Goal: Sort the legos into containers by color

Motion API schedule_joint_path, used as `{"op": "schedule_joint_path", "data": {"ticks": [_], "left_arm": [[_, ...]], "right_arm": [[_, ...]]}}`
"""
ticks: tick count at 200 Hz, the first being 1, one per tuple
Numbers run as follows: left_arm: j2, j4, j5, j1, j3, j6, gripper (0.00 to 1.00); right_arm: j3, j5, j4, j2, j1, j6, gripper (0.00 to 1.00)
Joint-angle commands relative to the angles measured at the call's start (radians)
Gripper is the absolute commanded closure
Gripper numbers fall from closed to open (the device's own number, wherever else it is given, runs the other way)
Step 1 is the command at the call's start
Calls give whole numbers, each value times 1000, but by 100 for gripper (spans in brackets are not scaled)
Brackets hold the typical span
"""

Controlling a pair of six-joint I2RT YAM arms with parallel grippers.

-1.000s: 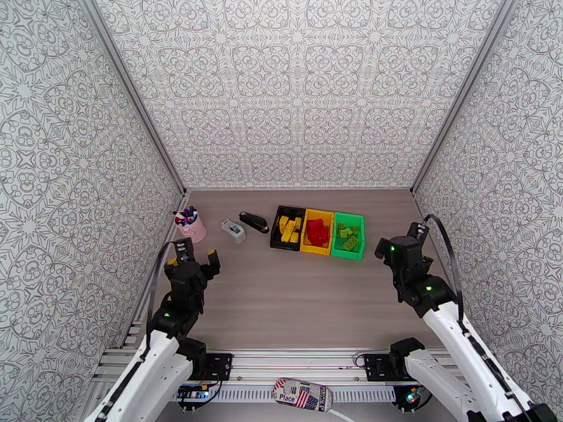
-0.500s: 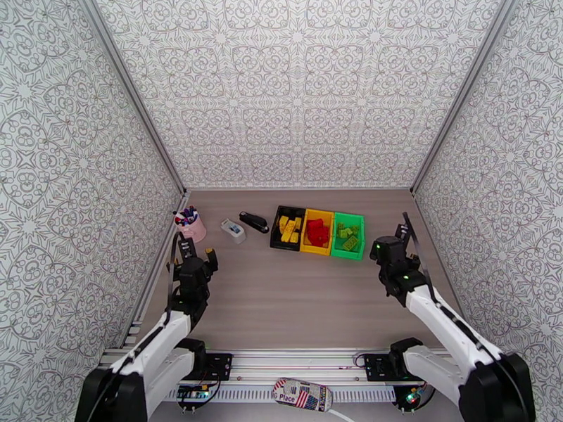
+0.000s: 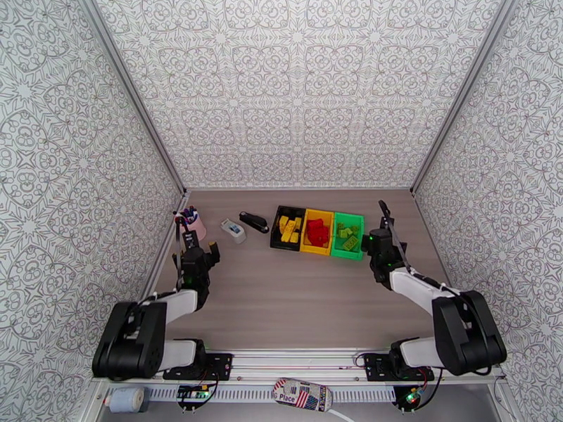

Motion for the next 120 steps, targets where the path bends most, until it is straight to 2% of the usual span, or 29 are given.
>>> {"op": "schedule_joint_path", "data": {"ticks": [1, 7, 23, 36, 47, 59, 71, 105, 120], "left_arm": [[64, 130, 75, 4, 26, 46, 1], [66, 101, 89, 1, 41, 52, 1], [96, 182, 111, 1, 8, 57, 1], [149, 360, 107, -3, -44, 81, 1], [118, 293, 106, -10, -41, 71, 1], [143, 327, 94, -17, -33, 92, 1], [132, 276, 99, -25, -18, 92, 1], [136, 285, 106, -19, -18, 96, 1], [135, 278, 112, -18, -15, 93, 1]], "right_arm": [[-39, -85, 138, 13, -17, -43, 1], [-50, -103, 163, 12, -22, -50, 1], [-70, -130, 180, -5, -24, -59, 1], [-95, -159, 213, -27, -24, -71, 1], [-111, -180, 212, -44, -24, -74, 1], [-105, -189, 159, -56, -24, -75, 1], [-108, -184, 127, -76, -24, -66, 1], [-175, -265, 232, -121, -24, -104, 1], [-194, -259, 304, -109, -24, -105, 1]]}}
